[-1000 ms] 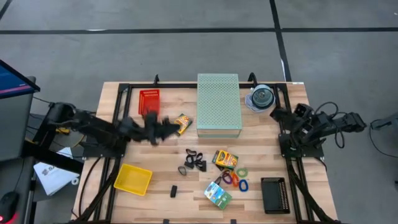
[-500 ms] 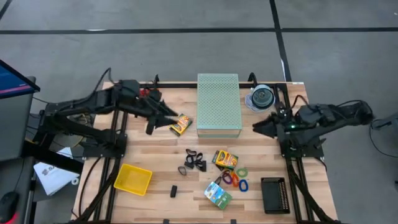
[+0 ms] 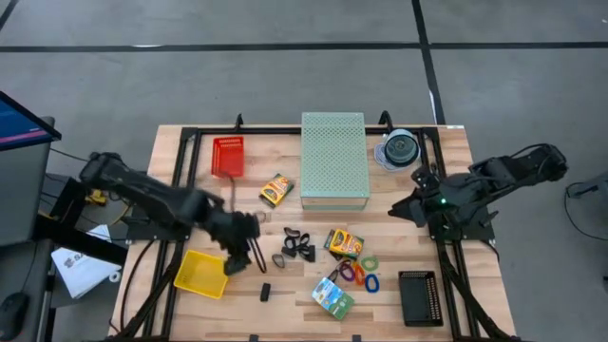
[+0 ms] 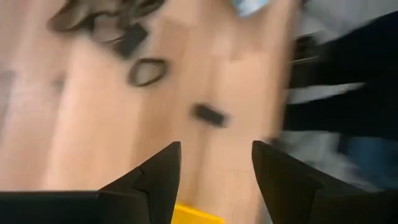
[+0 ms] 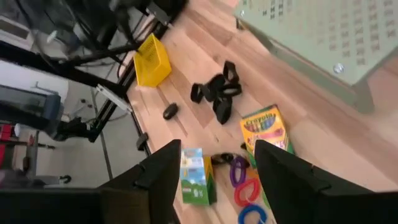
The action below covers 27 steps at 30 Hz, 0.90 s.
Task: Pick & Place Office Desk Supplies
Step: Put the black rubber band into the red bin
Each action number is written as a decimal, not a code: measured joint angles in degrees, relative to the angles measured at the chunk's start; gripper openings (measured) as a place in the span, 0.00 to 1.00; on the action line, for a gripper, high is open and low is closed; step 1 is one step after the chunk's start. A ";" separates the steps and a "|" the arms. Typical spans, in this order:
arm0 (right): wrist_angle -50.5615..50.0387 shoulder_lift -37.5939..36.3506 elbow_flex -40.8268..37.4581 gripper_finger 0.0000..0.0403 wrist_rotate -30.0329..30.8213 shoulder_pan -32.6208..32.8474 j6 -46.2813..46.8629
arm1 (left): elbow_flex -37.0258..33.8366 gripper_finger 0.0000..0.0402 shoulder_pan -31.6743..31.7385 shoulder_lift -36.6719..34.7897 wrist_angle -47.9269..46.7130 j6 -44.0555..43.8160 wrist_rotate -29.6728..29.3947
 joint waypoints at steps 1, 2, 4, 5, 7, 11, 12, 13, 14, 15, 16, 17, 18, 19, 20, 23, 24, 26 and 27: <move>0.68 0.25 0.00 0.50 1.28 -0.01 -0.21 | -0.04 0.47 -1.18 2.08 0.04 0.79 -2.90; 1.45 0.42 0.00 0.50 2.52 -0.02 -0.59 | -0.04 0.47 -2.24 4.09 1.36 2.80 -5.37; 4.35 0.49 -0.02 0.50 4.64 -0.06 -2.18 | 0.03 0.47 -4.16 7.80 4.08 7.28 -9.58; 5.61 0.46 -0.01 0.50 5.53 -0.06 -2.89 | 0.03 0.47 -4.72 9.59 5.25 8.41 -11.31; 7.82 0.31 0.00 0.50 7.03 -0.07 -4.40 | 0.03 0.47 -5.05 12.66 8.04 8.79 -13.79; 10.35 0.27 0.00 0.50 9.70 -0.17 -6.50 | 0.03 0.47 -3.49 17.12 12.39 10.37 -15.06; 10.62 0.25 0.00 0.50 10.59 -0.17 -6.73 | 0.03 0.47 -2.90 18.16 13.69 10.53 -15.21; 10.69 0.18 0.00 0.50 11.23 -0.21 -6.84 | 0.03 0.47 -2.28 19.17 15.38 10.57 -15.21; 10.65 0.00 -0.01 0.50 11.79 -0.22 -6.85 | 0.03 0.47 -1.58 20.08 16.94 10.63 -14.95; 10.72 -0.08 -0.01 0.50 12.11 -0.22 -6.84 | 0.03 0.47 -0.81 20.83 17.73 10.80 -14.37; 10.88 -0.10 0.00 0.50 12.19 -0.22 -6.86 | 0.03 0.47 -0.08 21.43 17.83 10.79 -13.53; 11.14 -0.07 0.00 0.50 12.18 -0.22 -6.84 | 0.03 0.47 0.56 21.87 17.45 10.77 -12.85; 11.67 -0.03 -0.02 0.50 12.17 -0.22 -6.89 | 0.03 0.47 1.10 22.06 17.17 10.71 -12.41; 12.45 -0.02 -0.02 0.50 12.17 -0.19 -7.23 | 0.03 0.47 1.41 22.09 16.94 10.73 -12.29; 13.41 -0.06 -0.02 0.50 12.19 -0.13 -7.72 | 0.02 0.47 1.69 22.09 16.92 10.73 -12.29; 15.26 -0.07 -0.02 0.50 12.19 -0.12 -9.03 | -1.31 0.47 2.15 21.73 17.36 10.71 -11.39; 16.00 -0.04 -0.02 0.50 12.17 -0.11 -9.47 | -1.92 0.47 2.23 21.72 17.88 10.69 -10.45; 16.82 -0.09 -0.02 0.50 12.17 -0.07 -9.81 | -3.14 0.47 2.09 21.72 17.98 10.42 -9.66; 16.80 -0.10 -0.02 0.50 12.19 0.06 -9.86 | -3.73 0.47 2.00 21.72 18.03 10.35 -9.63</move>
